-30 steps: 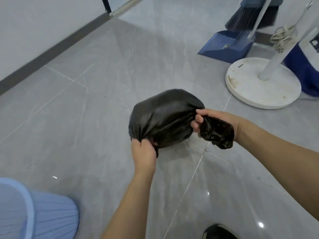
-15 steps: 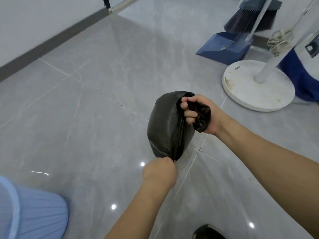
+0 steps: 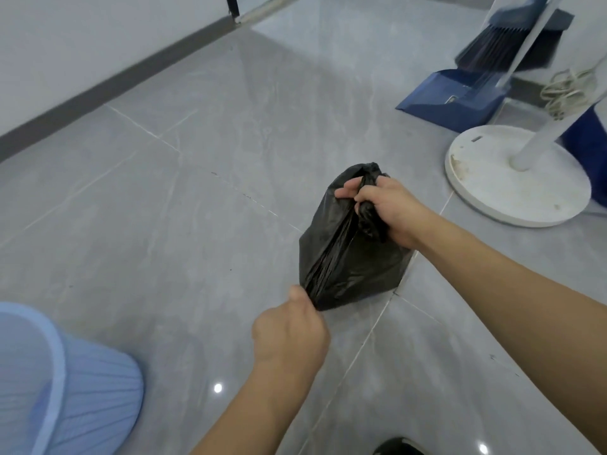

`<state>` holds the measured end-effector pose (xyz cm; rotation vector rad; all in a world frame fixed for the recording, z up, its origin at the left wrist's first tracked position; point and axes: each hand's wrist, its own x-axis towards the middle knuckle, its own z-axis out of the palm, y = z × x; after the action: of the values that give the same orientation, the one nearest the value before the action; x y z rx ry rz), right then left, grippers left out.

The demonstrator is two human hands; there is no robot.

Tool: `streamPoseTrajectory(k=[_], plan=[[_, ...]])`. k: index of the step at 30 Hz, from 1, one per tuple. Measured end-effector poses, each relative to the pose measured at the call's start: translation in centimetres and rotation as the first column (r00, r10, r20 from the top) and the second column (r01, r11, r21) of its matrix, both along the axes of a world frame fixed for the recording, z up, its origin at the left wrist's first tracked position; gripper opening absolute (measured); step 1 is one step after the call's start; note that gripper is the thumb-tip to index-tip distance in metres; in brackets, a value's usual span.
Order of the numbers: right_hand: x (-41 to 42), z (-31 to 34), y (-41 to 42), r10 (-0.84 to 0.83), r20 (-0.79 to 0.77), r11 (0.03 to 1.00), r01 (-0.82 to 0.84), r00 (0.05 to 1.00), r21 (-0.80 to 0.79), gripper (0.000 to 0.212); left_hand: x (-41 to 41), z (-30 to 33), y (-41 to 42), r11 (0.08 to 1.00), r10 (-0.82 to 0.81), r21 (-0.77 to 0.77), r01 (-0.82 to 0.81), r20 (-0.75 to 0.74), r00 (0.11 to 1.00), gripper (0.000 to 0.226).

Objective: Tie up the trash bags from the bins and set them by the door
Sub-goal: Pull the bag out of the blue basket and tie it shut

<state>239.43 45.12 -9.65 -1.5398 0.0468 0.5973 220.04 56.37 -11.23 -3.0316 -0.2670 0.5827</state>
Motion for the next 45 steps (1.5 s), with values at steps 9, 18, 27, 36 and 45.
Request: streamPoseTrajectory(k=[9,18,27,36,45], plan=[[-0.7,2.1,1.3,0.003,-0.3,0.924,0.112,0.954,0.365,0.027,-1.7,0.5,0.9,0.981,-0.192,-0.022,0.191,-0.117,0.974,0.022],[-4.6,-0.7,3.6,0.256,-0.307,0.963,-0.216,0.917,0.159,0.038,-3.2,0.9,5.0,0.978,-0.206,0.033,0.204,0.084,0.975,0.011],[-7.1,-3.5,5.5,0.507,-0.165,0.835,-0.53,0.846,-0.147,0.031,-4.8,1.6,10.1,0.988,-0.154,0.038,0.149,0.252,0.955,0.054],[-7.8,-2.3,6.1,0.717,-0.138,0.595,-0.703,0.683,-0.389,0.027,-4.5,1.3,13.9,0.988,-0.01,-0.141,0.06,0.334,0.943,0.039],[-7.5,0.8,6.7,0.823,-0.194,0.399,-0.786,0.535,-0.473,0.042,1.1,2.4,12.8,0.878,0.204,-0.478,-0.029,0.319,0.925,0.019]])
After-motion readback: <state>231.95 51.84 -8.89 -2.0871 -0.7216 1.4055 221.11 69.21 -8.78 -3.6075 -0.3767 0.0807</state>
